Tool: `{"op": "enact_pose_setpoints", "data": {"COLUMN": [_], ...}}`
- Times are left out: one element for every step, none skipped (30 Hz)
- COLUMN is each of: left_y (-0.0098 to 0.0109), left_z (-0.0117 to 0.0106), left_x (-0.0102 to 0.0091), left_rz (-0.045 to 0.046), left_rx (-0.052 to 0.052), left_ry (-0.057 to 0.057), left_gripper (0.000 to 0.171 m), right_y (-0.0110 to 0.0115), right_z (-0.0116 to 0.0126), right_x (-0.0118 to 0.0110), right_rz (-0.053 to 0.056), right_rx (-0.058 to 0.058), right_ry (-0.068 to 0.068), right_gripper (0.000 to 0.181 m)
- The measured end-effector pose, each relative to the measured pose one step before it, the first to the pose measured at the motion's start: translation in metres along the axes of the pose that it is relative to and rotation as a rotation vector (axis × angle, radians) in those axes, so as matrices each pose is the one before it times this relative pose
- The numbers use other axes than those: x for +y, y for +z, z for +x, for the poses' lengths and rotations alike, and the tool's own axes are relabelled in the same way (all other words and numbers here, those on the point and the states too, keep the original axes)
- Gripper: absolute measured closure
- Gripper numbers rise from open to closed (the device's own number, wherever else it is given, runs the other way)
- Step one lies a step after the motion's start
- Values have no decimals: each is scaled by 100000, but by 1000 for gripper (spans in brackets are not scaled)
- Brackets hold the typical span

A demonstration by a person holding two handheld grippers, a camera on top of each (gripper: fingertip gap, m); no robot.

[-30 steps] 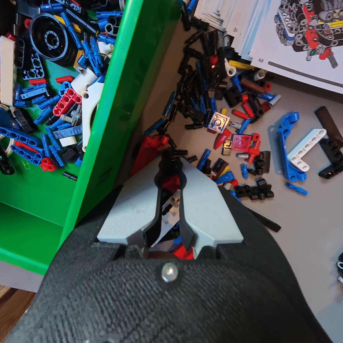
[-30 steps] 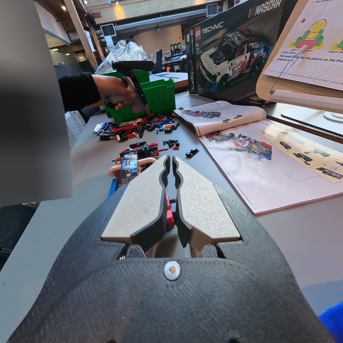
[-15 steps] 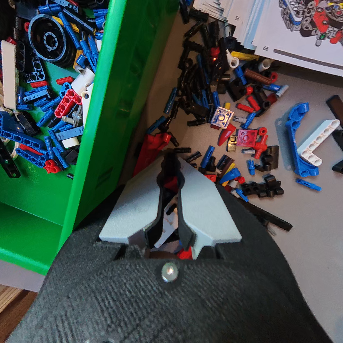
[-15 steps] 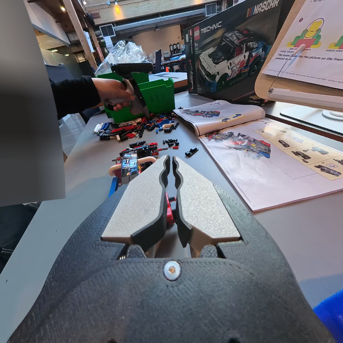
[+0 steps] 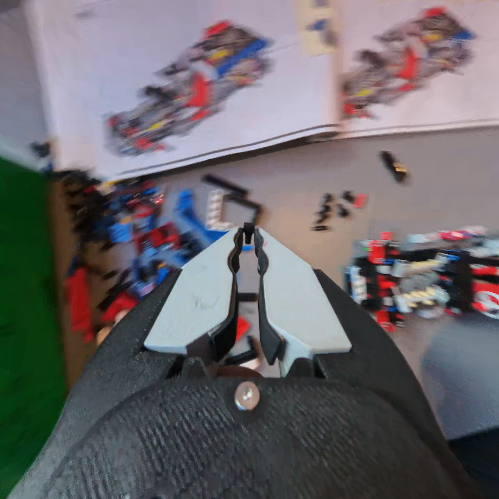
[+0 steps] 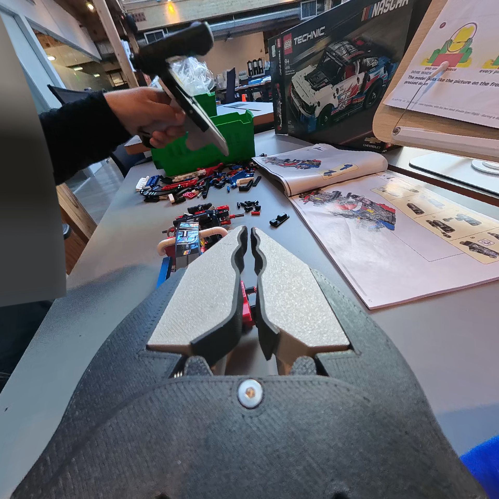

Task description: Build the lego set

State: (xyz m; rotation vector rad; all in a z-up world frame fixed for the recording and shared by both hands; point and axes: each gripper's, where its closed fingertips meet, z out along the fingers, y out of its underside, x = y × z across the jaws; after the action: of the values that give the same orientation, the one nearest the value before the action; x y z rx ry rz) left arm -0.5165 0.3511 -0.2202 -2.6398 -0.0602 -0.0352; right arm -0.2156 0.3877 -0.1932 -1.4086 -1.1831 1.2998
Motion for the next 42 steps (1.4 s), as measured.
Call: {"op": "enact_pose_setpoints", "data": {"left_y": [574, 750, 861, 917, 911, 859, 802, 747, 655, 549, 462, 357, 268, 219, 178, 109, 58, 43, 52, 30, 23, 4, -3, -42, -73, -125, -194, -285, -324, -319, -321, -301, -305, -321, -368, -427, -430, -393, -303, -176, -87, -82], "left_z": [2623, 2417, 1932, 1158, 656, 518, 606, 632, 287, -165, -50, 284, 303, 182, 130, 166, 280, 226, 95, -24, -42, 71, 112, 69, 42, -129, -401, -439, -241, -98, -145, -284, -269, -194, -31, 88, 219, 303, 173, -32, -114, -154], "left_x": [-492, -520, -599, -538, -371, -248, -162, -141, -227, -182, 94, 210, 133, 148, 169, 89, 19, 65, 152, 147, 94, 103, 100, 30, -25, -22, -88, -172, -196, -207, -300, -409, -351, -278, -288, -374, -454, -558, -661, -696, -604, -481], "left_rz": [-820, -1007, -542, -779, -1352, -1427, -1358, -881, 426, 1021, -325, -514, 209, -37, -432, -14, 313, 86, -452, -242, 545, 721, 687, 1014, 1350, 1190, 1494, 2023, 2171, 2221, 2743, 3723, 3719, 3318, 3525, 4285, 5140, 5875, 6245, 6033, 3884, 1933], "left_rx": [4525, 4480, 3471, 733, -433, 234, 2006, 3102, 1600, -964, -293, 1492, 1572, 708, 230, 276, 835, 655, 15, -697, -743, 128, 647, 565, 457, -450, -1970, -1935, -266, 845, 422, -844, -1326, -1275, -618, -172, 377, 658, -414, -1698, -1944, -1864], "left_ry": [5263, 5495, 5276, 4385, 3726, 2895, 2083, 1617, 802, -558, -754, 145, 498, 627, 928, 923, 894, 761, 792, 866, 949, 757, -50, -430, -95, 142, -48, -314, -637, -1075, -1267, -1324, -1077, -1338, -1715, -1517, -945, 355, 1672, 1929, 1638, 1172], "left_gripper": [166, 166, 166, 166, 166, 166, 167, 166, 167, 167, 167, 167, 167, 165, 162, 160, 159, 159, 157, 154, 154, 153, 151, 149, 148, 146, 145, 145, 145, 144, 144, 143, 144, 144, 144, 144, 144, 144, 144, 144, 144, 143], "right_y": [37, 33, 23, 26, 16, 7, 6, -11, 2, 2, 20, 32, 36, 33, 14, 5, -10, -16, -18, -30, -37, -28, -6, 6, 28, 51, 54, 31, 32, 4, 2, -11, -13, -8, -8, 1, -9, 2, 10, 30, 48, 77], "right_z": [-24, -25, -26, -16, 7, 8, 13, -14, -21, -52, -60, -60, -34, -6, 24, 50, 46, 71, 107, 147, 163, 165, 178, 170, 140, 120, 109, 90, 61, 61, 47, 52, 77, 104, 128, 118, 119, 122, 134, 157, 188, 200], "right_x": [20, 18, 30, 14, 12, 10, 0, -5, -13, -24, 2, 18, 41, 56, 40, 14, -2, -16, -13, -10, -15, -24, -21, 8, 12, 25, 21, 12, 11, 10, -5, -16, -12, -16, -4, -2, -1, 0, 19, 31, 35, 61], "right_rz": [-182, -225, -227, -182, -179, -157, -48, 2, 46, 63, 4, -116, -215, -264, -236, -76, 109, 171, 134, 107, 145, 141, 36, -82, -188, -288, -240, -127, -98, -91, 22, 131, 115, 49, 11, 5, 27, -47, -191, -294, -421, -581], "right_rx": [31, 78, 113, 177, 266, 308, 186, 67, -24, -139, -218, -174, -49, 54, 108, 110, 51, 23, 196, 377, 457, 511, 603, 673, 525, 462, 487, 442, 416, 346, 281, 333, 515, 675, 742, 743, 814, 912, 1000, 1170, 1351, 1413], "right_ry": [-333, -380, -419, -454, -464, -393, -259, -111, -49, -8, -3, -65, -163, -199, -114, 84, 334, 487, 460, 395, 340, 246, 73, -73, -126, -140, -223, -295, -217, -46, 29, -61, -186, -144, -50, -58, -201, -375, -548, -735, -895, -1031], "right_gripper": [181, 181, 181, 181, 181, 181, 181, 181, 181, 181, 181, 181, 181, 181, 181, 181, 181, 181, 181, 181, 181, 181, 181, 181, 181, 181, 181, 181, 181, 181, 181, 181, 181, 181, 181, 181, 181, 180, 180, 180, 180, 180]}}
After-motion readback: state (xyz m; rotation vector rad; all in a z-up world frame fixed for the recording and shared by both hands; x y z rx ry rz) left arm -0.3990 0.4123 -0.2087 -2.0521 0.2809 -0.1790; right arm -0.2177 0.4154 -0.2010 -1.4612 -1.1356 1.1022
